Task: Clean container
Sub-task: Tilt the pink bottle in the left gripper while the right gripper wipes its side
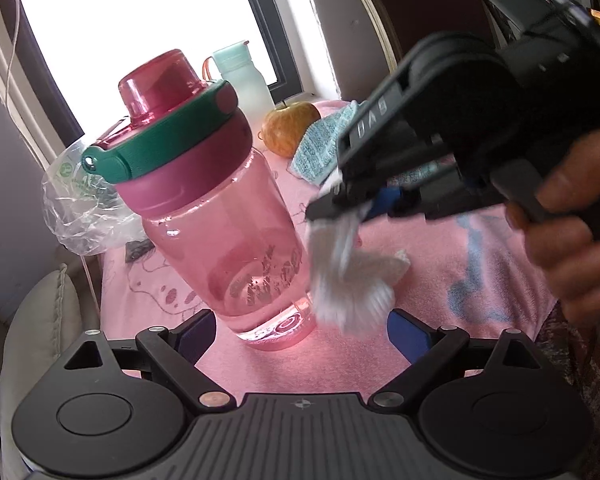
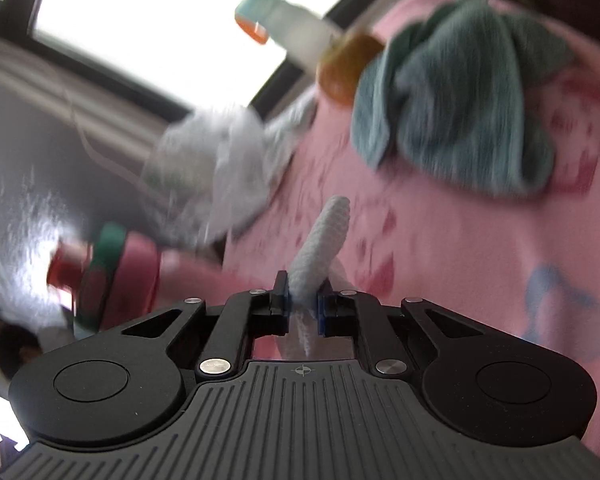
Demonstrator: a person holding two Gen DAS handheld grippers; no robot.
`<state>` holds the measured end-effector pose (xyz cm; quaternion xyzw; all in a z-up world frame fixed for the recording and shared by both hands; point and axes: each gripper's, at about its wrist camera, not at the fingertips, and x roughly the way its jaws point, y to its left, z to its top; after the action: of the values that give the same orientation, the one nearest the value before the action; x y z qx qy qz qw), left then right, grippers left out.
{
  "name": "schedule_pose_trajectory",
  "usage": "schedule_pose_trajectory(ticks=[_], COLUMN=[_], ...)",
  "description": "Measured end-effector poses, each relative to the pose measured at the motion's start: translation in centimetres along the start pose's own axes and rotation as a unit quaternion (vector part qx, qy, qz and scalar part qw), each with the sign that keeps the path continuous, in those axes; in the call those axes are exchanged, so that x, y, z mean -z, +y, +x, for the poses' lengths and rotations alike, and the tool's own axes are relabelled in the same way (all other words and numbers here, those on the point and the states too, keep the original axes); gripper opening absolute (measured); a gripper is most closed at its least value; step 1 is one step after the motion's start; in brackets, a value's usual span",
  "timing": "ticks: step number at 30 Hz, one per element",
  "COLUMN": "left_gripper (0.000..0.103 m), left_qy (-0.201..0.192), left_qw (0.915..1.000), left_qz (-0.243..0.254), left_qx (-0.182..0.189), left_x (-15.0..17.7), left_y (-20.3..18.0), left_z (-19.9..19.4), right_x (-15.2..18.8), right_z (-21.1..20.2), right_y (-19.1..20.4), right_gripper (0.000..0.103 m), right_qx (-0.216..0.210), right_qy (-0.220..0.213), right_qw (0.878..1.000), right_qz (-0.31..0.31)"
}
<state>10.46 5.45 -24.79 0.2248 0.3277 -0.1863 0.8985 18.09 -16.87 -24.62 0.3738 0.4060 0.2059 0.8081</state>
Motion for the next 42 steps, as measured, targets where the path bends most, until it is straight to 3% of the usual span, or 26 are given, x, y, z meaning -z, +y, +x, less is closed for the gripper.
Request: schedule_pose_trajectory(ticks=[4,6,9,11,22,27,30,32,34,36,37,38,42], left_gripper=[0.091,0.092,0.091,0.093,0.093,0.095,0.095,0.095,0.095,0.095,0.095,0.095,0.095], left_qy=[-0.004,0.001,0.009,0.007,-0.002,-0.004,-0.012,-0.021,-0.033,-0.042,-0.044,-0.046,-0.043], left_qw=[1.0000,0.9998,0.9999,0.9999,0.9993,0.9992,0.9992,0.9993,0.9992,0.9990,0.9989,0.9988,0.9987], left_qz=[-0.003,0.010,0.007,0.008,0.035,0.033,0.029,0.022,0.015,0.010,0.010,0.010,0.008], left_qx=[0.006,-0.014,-0.009,-0.008,-0.014,-0.024,-0.024,-0.021,-0.017,-0.014,-0.014,-0.014,-0.025], left_x=[-0.3,-0.2,-0.1,-0.1,-1.7,-0.9,0.0,0.3,0.3,0.2,0.2,0.1,-0.4], left_y=[-1.1,-2.7,-1.1,-2.0,0.4,2.3,3.7,4.7,5.6,6.3,6.6,6.9,5.5], left_z=[-0.7,-1.6,0.1,-1.0,2.1,2.6,2.3,2.0,1.8,2.0,2.2,2.5,2.1], right_x=[-1.9,-2.3,-2.3,-1.9,0.7,0.1,-0.5,-1.0,-1.3,-1.5,-1.6,-1.5,0.0], right_z=[1.8,3.5,5.5,5.9,0.4,-0.8,-2.1,-2.8,-2.9,-2.3,-1.8,-1.1,1.8], right_y=[-0.1,0.2,0.4,0.2,-0.1,-0.2,-0.3,-0.8,-1.8,-2.4,-2.5,-2.6,-3.9], right_gripper=[0.013,0.013,0.014,0.014,0.016,0.016,0.016,0.016,0.016,0.016,0.016,0.016,0.016], right_qx=[0.000,-0.004,-0.014,-0.029,-0.013,-0.026,-0.066,-0.148,-0.268,-0.346,-0.355,-0.347,-0.271], right_qy=[-0.008,0.014,0.047,0.070,0.053,0.038,0.020,0.013,0.014,0.021,0.028,0.035,0.052], right_qw=[1.000,1.000,0.999,0.997,0.997,0.998,0.996,0.983,0.946,0.908,0.901,0.902,0.918], right_qz=[0.012,0.007,0.002,0.017,0.046,0.046,0.062,0.105,0.183,0.237,0.247,0.254,0.284])
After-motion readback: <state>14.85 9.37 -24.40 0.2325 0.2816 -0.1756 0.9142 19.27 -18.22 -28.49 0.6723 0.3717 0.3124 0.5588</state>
